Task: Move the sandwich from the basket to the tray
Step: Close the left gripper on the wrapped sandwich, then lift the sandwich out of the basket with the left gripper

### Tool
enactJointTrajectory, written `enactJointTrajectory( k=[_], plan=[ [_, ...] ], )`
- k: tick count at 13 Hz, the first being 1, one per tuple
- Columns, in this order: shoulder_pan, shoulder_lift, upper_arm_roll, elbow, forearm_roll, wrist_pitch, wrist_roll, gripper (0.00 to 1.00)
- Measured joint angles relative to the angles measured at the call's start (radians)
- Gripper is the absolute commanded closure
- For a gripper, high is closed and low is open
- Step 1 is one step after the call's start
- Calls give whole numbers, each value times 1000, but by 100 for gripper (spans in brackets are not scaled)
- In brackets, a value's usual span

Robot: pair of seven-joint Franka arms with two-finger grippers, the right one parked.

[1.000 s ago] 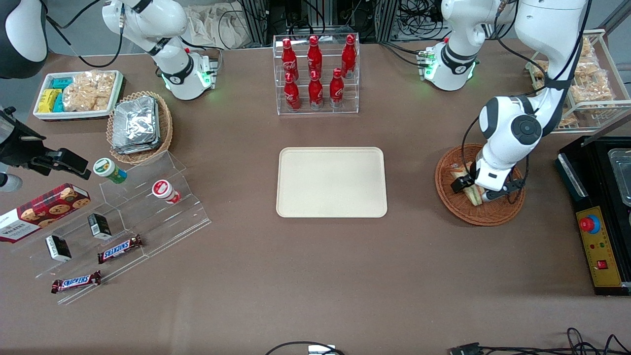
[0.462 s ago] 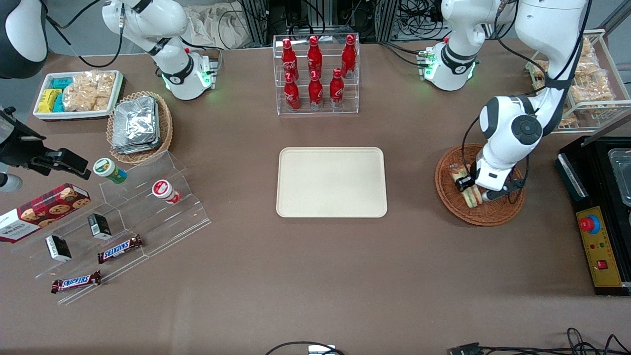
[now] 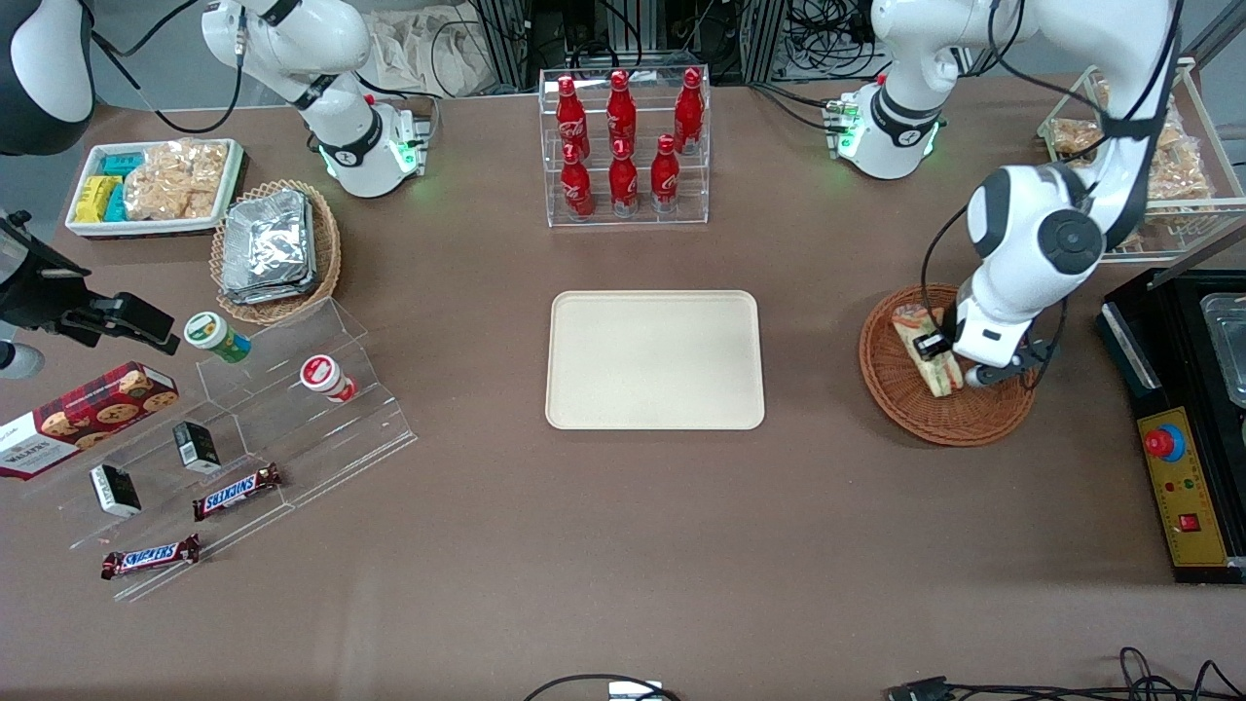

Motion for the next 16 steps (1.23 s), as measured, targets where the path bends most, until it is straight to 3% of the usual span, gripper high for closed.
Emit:
enactJointTrajectory(
  k=[4,7,11,16],
  plan=[
    [0,-81,0,351,0,-473,4,100],
    [-4,-46,-3,601,-1,-683,20,100],
    [-13,38,-92,734,-7,-739,117,99],
    [-30,173,-383,855,-6,-737,114,98]
  ],
)
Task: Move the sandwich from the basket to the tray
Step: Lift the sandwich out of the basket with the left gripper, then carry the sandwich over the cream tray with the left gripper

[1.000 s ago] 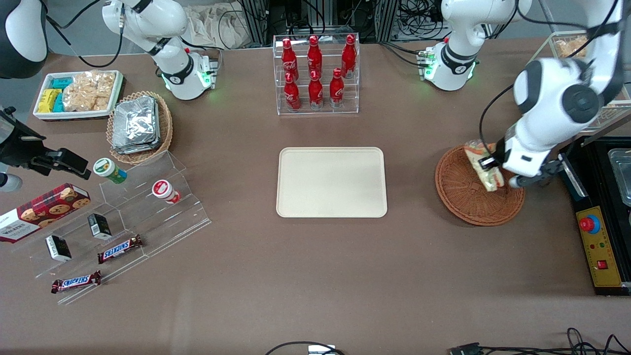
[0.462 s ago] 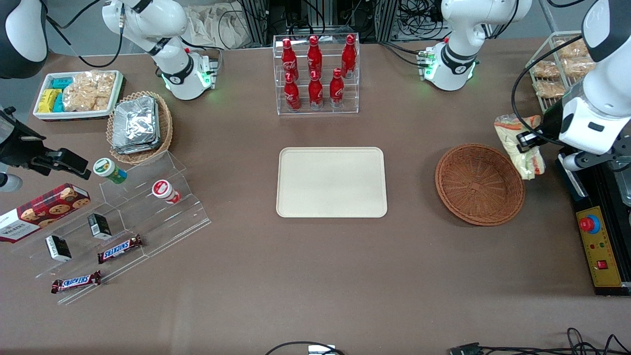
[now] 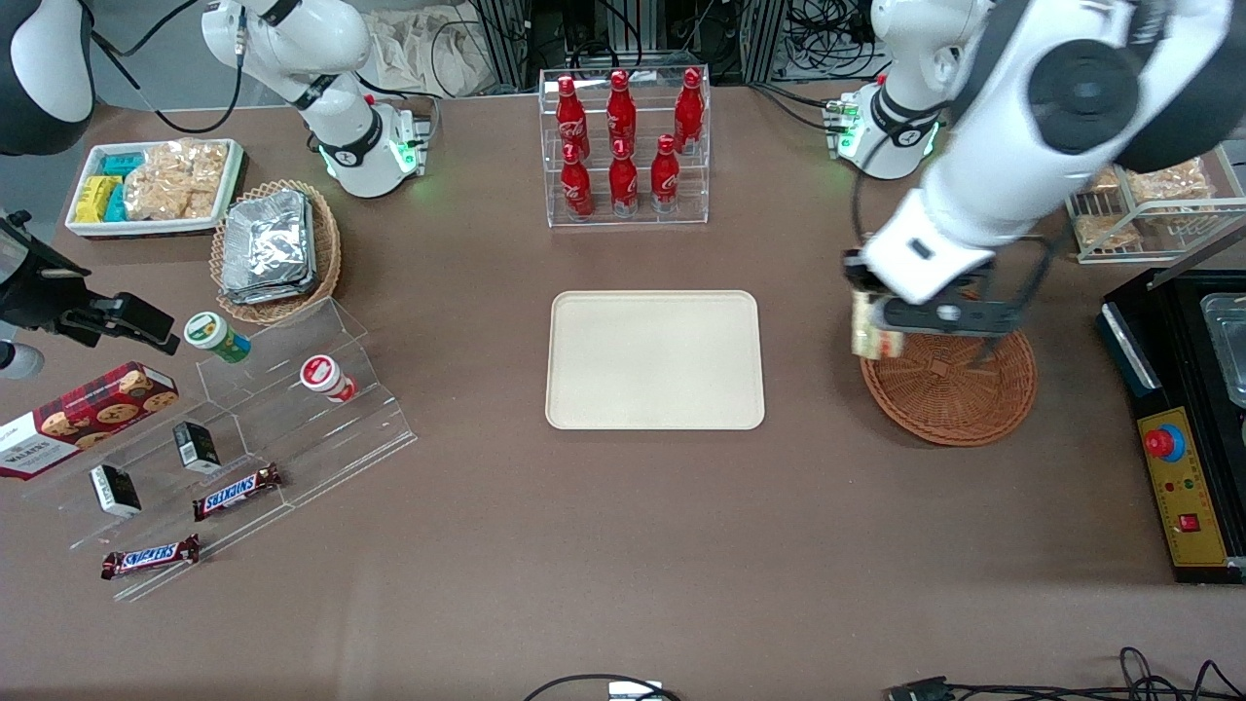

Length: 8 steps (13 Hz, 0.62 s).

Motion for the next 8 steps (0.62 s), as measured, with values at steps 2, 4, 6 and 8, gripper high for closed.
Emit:
enactJointTrajectory(
  k=[2,4,6,8],
  plan=[
    [-10,53,-54,48,1,5,-37,97],
    [-22,77,-70,57,3,26,-56,97],
    [-43,89,-77,14,20,95,-139,97],
    [-60,99,-83,-120,42,262,-228,98]
  ],
)
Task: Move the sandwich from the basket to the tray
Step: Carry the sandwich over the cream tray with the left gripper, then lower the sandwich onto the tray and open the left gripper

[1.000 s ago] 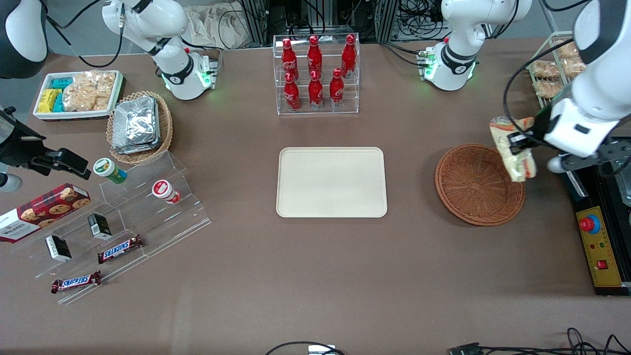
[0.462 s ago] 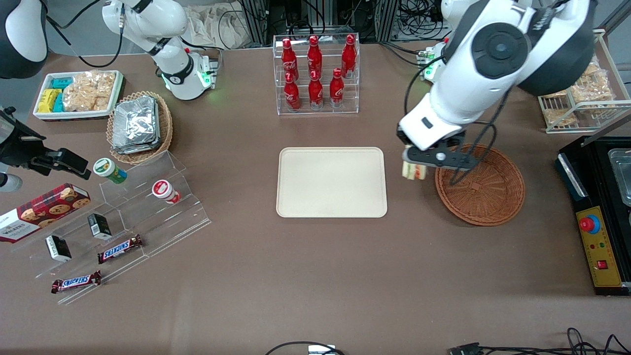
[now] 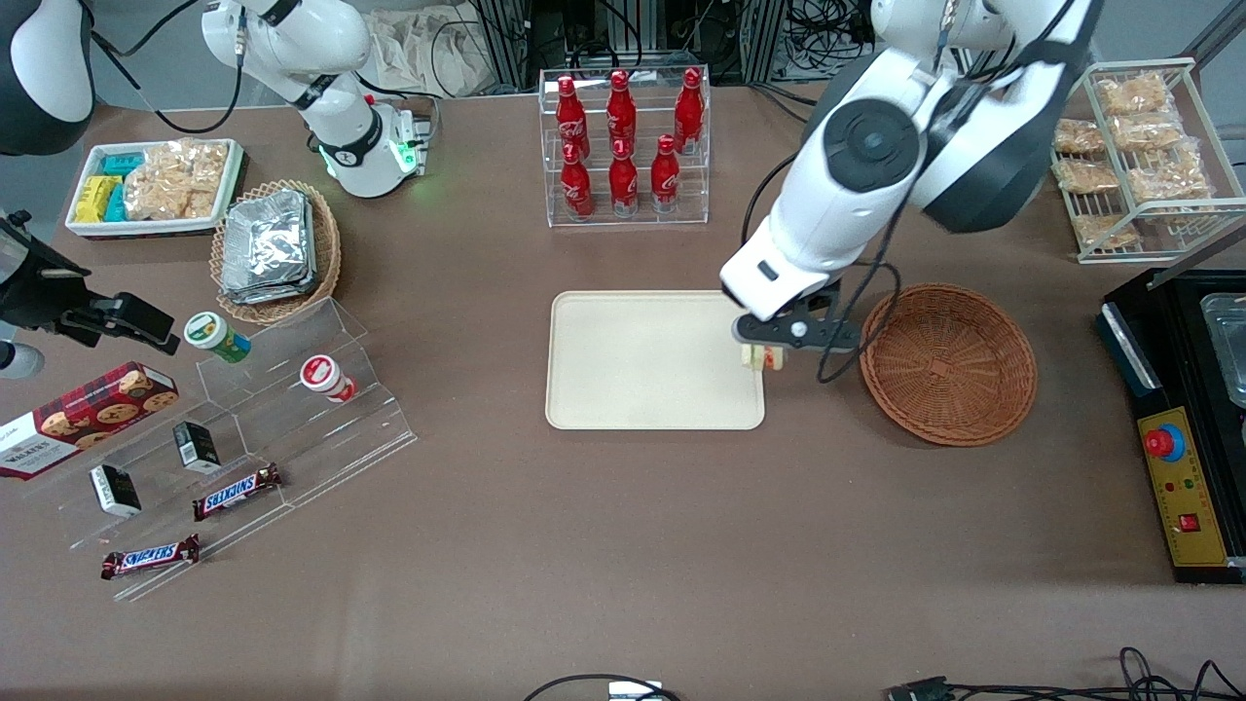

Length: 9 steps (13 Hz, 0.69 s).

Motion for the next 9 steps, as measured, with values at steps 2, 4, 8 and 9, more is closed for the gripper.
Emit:
enactJointTrajectory(
  k=[2,4,8,9],
  plan=[
    [-4,19,-7,-146,13,196,-72,98],
    [-3,48,-7,-261,32,358,-106,98],
    [-1,144,-4,-376,147,552,-162,98],
    [-1,169,-3,-377,175,563,-169,98]
  ],
)
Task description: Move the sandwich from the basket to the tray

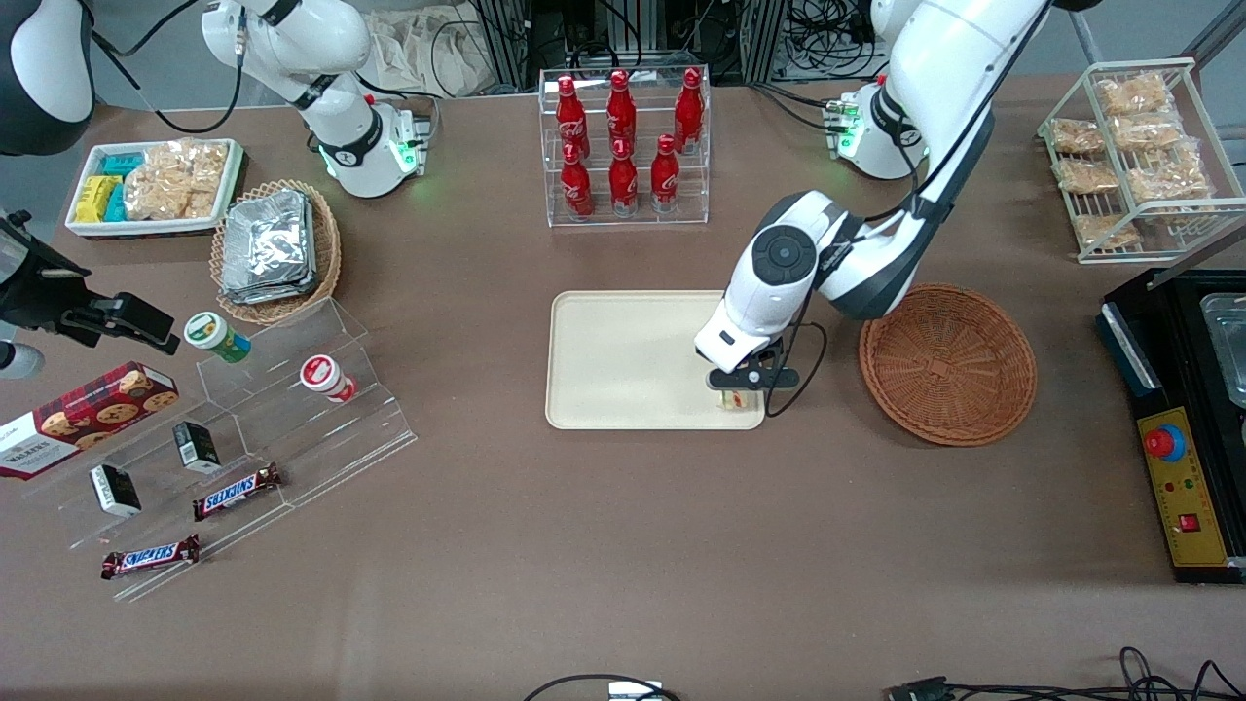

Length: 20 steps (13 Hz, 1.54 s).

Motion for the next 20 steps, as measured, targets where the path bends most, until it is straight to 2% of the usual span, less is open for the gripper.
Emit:
enactJointTrajectory(
  k=[2,3,4,5,9,11,13,17,20],
  plan=[
    [1,33,2,0,21,27,-4,96],
    [3,43,3,0,22,37,-4,85],
    [4,48,4,0,22,40,-4,26],
    [5,52,4,0,22,41,-4,0],
    [9,47,4,7,22,35,-25,0],
    [15,11,4,33,22,-29,-30,0],
    [26,-62,3,83,15,-161,-30,0],
    [42,-206,13,268,-52,-491,11,0],
    [57,-278,131,422,-91,-715,149,0]
  ],
)
